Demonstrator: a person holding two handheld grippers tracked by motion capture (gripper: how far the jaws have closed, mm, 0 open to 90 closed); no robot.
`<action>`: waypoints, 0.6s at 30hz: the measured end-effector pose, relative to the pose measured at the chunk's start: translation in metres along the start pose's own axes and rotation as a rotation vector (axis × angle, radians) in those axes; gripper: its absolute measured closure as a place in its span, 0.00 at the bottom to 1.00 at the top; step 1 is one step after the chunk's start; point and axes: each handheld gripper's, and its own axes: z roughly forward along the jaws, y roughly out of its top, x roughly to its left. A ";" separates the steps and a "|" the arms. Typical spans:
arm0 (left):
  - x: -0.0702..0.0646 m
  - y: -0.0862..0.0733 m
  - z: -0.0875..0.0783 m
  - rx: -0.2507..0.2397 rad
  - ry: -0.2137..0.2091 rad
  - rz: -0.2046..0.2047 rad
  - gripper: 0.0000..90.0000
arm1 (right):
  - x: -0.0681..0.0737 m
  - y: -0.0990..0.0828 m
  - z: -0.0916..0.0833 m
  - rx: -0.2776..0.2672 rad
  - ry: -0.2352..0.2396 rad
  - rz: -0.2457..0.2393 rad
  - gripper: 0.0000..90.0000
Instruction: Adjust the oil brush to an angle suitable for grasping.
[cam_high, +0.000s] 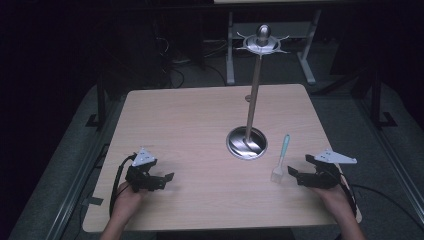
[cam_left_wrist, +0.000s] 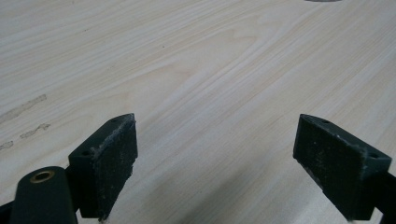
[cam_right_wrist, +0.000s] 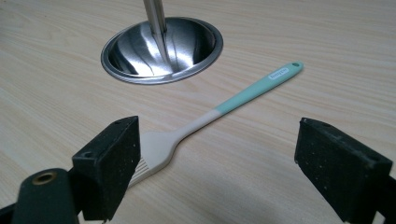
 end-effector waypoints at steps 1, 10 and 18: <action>0.000 0.000 0.000 0.000 0.001 -0.003 0.15 | 0.000 0.000 0.000 0.001 -0.001 0.001 0.16; 0.002 0.000 -0.001 -0.014 0.008 -0.020 0.15 | 0.001 0.003 -0.002 0.012 -0.007 0.015 0.16; 0.003 -0.002 -0.001 -0.016 -0.001 -0.022 0.15 | 0.000 0.020 -0.003 0.068 -0.050 0.012 0.15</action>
